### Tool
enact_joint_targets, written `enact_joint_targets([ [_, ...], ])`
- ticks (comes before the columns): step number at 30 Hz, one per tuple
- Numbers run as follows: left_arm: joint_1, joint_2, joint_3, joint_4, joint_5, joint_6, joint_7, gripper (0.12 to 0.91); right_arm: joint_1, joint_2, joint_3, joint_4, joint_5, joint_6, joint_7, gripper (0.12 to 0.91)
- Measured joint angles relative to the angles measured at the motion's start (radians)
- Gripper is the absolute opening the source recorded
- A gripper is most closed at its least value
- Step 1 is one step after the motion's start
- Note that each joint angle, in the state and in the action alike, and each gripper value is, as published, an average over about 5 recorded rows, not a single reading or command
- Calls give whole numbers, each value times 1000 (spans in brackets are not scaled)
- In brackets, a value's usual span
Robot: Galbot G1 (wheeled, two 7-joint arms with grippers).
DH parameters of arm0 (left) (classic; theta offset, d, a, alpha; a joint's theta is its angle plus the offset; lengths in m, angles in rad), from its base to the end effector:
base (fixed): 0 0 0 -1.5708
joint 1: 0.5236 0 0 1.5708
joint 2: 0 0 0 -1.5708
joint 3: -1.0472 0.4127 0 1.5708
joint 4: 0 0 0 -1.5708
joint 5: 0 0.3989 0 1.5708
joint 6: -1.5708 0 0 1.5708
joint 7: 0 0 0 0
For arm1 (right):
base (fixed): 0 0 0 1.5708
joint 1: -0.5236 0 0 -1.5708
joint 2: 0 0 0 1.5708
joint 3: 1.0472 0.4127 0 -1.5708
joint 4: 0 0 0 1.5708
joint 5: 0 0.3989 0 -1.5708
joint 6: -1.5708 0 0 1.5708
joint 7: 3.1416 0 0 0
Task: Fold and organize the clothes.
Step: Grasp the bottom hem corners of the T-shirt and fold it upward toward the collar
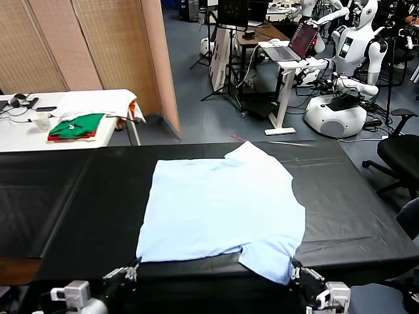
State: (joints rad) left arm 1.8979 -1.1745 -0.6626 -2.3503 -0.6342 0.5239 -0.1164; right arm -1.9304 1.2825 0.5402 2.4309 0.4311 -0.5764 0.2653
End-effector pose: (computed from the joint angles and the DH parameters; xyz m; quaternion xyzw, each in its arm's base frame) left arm 0.1050 0.0873 -0.2817 -0.0607 -0.9451 0.0856 0.3094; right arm 0.0843 -0.0355 -0.2674 0.0035 -0.9466 -0.0401 0.3199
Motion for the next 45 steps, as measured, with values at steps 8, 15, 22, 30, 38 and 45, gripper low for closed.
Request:
enact_joint_targets([
  [8, 43, -17, -21, -67, 20, -41, -20, 147, 45, -15, 29, -6, 40, 86, -39, 141],
  [15, -20, -58, -1, -25, 72, -121, -2, 147, 173, -39, 29, -99, 39, 196, -95, 141],
  [22, -129, -86, 31, 60, 131, -162, 16, 147, 308, -56, 2, -227, 28, 226, -117, 141],
  [30, -276, -91, 78, 165, 191, -178, 29, 147, 487, -78, -43, -345, -7, 212, -111, 141],
  [38, -385, -64, 125, 262, 214, -182, 35, 147, 618, -87, -101, -446, -42, 212, -112, 141],
  [45, -447, -31, 149, 324, 218, -181, 34, 147, 679, -75, -135, -521, -67, 212, -114, 141],
])
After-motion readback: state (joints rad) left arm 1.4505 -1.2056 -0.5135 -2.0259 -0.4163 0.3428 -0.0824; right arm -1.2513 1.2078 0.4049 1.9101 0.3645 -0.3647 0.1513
